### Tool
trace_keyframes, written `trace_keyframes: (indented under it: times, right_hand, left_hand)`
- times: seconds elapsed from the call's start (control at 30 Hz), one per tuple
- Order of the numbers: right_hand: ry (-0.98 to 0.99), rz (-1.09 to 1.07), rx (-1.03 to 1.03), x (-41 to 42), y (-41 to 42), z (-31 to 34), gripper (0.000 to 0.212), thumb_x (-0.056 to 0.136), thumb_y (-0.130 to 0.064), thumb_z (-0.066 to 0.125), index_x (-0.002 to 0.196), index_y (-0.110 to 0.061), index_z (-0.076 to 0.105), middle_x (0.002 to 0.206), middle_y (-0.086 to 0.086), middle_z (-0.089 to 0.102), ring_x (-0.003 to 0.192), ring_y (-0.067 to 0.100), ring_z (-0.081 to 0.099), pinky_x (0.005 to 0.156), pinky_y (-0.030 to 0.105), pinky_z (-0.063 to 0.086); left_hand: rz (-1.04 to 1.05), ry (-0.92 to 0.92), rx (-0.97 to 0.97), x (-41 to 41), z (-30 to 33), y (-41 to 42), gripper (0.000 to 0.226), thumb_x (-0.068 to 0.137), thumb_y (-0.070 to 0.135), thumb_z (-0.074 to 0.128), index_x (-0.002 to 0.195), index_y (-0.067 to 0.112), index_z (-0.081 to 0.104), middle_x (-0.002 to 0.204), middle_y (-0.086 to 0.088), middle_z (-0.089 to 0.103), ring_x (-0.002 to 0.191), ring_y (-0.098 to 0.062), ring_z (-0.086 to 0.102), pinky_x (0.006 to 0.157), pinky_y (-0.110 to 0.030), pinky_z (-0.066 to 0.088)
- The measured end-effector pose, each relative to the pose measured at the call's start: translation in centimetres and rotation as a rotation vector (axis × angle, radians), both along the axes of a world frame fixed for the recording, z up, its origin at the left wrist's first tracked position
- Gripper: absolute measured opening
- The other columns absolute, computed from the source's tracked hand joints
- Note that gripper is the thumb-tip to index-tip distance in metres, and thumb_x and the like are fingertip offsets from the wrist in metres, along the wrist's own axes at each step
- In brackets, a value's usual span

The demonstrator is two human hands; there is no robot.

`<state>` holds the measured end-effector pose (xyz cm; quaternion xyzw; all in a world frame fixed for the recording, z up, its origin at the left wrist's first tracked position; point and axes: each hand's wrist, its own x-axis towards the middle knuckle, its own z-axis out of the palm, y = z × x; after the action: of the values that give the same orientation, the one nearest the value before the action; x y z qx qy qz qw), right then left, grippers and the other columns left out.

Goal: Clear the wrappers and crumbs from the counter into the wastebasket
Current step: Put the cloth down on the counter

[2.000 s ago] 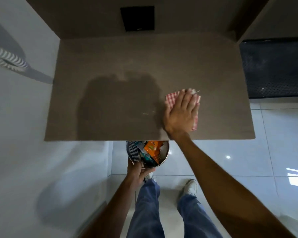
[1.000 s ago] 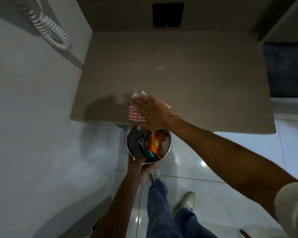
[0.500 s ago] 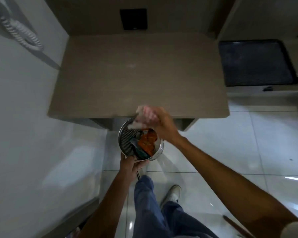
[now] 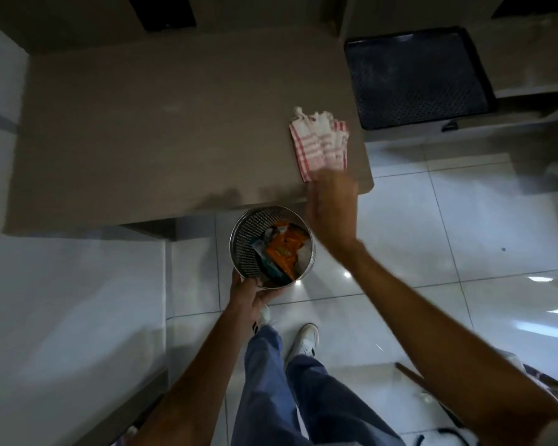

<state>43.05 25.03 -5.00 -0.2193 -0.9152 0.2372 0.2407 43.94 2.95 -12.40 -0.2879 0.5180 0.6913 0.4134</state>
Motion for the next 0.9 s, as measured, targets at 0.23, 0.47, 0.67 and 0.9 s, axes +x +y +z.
trace_keyframes:
  times: [0.23,0.47,0.67,0.9]
  right_hand:
    - [-0.604,-0.178,-0.942,5.9,-2.6,-18.2,0.079,0.091,-0.027,0.067,0.157,-0.011,0.025,0.15,0.018,0.05,0.137,0.038,0.052,0.1,0.041,0.054]
    - [-0.567,-0.357,-0.987,1.6,1.3,-38.8,0.059,0.096,-0.014,0.065,0.148,-0.011,0.037,0.139,0.018,0.059,0.124,0.039,0.061,0.095,0.049,0.06]
    - [-0.551,-0.436,-1.108,1.2,2.6,-47.5,0.052,0.099,-0.011,0.059,0.147,-0.01,0.038,0.142,0.019,0.056,0.126,0.041,0.059,0.099,0.057,0.058]
    - [-0.416,-0.141,-0.386,5.8,-0.9,-33.8,0.057,0.105,-0.031,0.048,0.156,-0.014,0.029,0.164,0.014,0.032,0.156,0.029,0.024,0.12,0.037,0.03]
  left_hand:
    - [-0.169,-0.024,-0.116,-2.3,-10.3,2.9,0.067,0.103,-0.008,0.05,0.158,0.028,0.037,0.156,-0.024,0.051,0.133,-0.052,0.06,0.072,-0.049,0.068]
    - [-0.359,0.068,-0.098,-7.1,-29.4,7.6,0.065,0.105,0.006,0.059,0.158,0.037,0.037,0.157,-0.016,0.052,0.136,-0.048,0.059,0.095,-0.067,0.06]
    - [-0.415,0.051,-0.137,-8.8,-37.7,9.2,0.047,0.107,0.018,0.06,0.144,0.043,0.046,0.15,-0.01,0.056,0.134,-0.046,0.06,0.098,-0.068,0.058]
    - [-0.75,0.654,-0.625,-4.0,-27.1,7.2,0.059,0.107,0.018,0.054,0.163,0.019,0.035,0.169,-0.01,0.04,0.158,-0.03,0.037,0.125,-0.037,0.037]
